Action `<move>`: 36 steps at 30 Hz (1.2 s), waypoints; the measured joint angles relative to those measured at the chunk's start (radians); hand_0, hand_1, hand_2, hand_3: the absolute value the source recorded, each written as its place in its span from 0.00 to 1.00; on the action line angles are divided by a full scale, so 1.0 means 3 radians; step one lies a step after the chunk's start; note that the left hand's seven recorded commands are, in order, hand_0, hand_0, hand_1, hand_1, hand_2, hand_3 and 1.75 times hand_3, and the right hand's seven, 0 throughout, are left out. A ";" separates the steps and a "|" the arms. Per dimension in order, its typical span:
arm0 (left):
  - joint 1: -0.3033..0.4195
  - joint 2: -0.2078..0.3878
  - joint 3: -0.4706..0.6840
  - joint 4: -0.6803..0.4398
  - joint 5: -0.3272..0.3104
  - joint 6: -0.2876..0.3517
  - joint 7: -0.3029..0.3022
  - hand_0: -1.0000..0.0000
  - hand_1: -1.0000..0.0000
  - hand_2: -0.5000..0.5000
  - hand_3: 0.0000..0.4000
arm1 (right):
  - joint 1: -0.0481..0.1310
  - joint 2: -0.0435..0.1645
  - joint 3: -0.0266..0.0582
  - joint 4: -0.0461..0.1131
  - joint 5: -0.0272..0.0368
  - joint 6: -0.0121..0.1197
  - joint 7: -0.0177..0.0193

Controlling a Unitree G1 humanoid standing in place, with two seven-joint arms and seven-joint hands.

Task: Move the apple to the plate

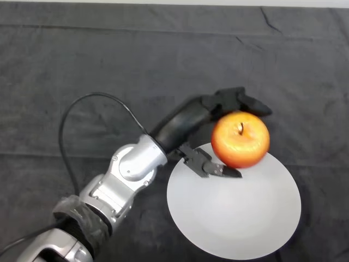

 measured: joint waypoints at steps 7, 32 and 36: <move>0.0014 0.0022 -0.0214 0.0004 -0.0092 0.0000 -0.0006 0.00 0.00 0.50 1.00 | 0.0000 0.0000 0.0000 0.0000 0.0000 0.0000 0.0000; -0.0046 0.0046 -0.0530 0.0436 -0.0169 -0.0016 -0.0134 0.00 0.00 0.50 1.00 | 0.0000 0.0000 0.0001 -0.0001 -0.0001 0.0005 0.0000; -0.0057 0.0046 -0.0541 0.0447 -0.0168 -0.0017 -0.0134 0.00 0.38 0.31 1.00 | 0.0000 0.0000 0.0001 -0.0001 -0.0001 0.0005 0.0000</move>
